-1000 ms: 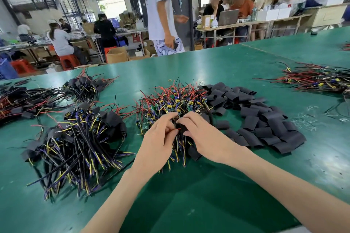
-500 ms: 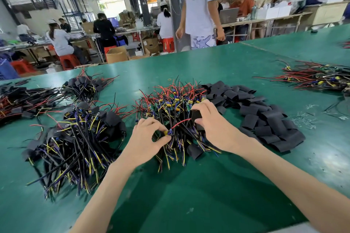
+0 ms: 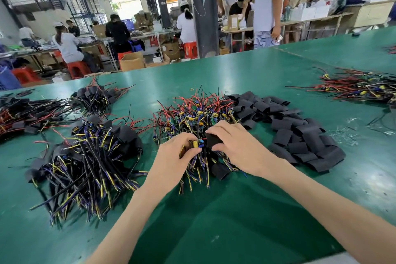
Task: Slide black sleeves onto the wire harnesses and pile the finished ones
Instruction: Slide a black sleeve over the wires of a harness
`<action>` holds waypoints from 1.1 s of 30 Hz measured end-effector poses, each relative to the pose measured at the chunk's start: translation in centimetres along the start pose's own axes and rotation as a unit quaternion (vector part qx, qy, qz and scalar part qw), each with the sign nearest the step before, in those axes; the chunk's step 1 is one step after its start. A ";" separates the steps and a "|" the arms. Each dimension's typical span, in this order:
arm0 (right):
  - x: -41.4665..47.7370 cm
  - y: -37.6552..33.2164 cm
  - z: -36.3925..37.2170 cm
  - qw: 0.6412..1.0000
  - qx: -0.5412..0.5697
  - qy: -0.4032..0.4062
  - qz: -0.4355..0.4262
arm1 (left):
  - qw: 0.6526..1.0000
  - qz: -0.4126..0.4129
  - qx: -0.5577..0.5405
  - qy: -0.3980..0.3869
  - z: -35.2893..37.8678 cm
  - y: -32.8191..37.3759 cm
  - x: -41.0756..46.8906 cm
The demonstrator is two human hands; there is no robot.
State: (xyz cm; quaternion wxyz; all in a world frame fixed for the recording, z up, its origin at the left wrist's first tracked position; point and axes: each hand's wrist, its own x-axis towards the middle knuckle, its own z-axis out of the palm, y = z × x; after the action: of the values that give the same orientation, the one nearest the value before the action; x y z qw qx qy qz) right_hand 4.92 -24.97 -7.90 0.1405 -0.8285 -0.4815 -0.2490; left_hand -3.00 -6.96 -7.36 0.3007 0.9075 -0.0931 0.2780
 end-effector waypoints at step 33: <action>-0.2 -0.2 -1.5 0.949 0.298 0.005 0.102 | 0.999 0.040 -0.015 -0.018 -0.5 -0.1 0.0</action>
State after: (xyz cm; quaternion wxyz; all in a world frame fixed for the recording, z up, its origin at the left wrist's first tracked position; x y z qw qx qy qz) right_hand 4.27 -25.72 -6.75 0.4079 -0.7922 -0.4463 -0.0833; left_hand -3.22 -6.56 -7.05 0.3011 0.9035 -0.1385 0.2715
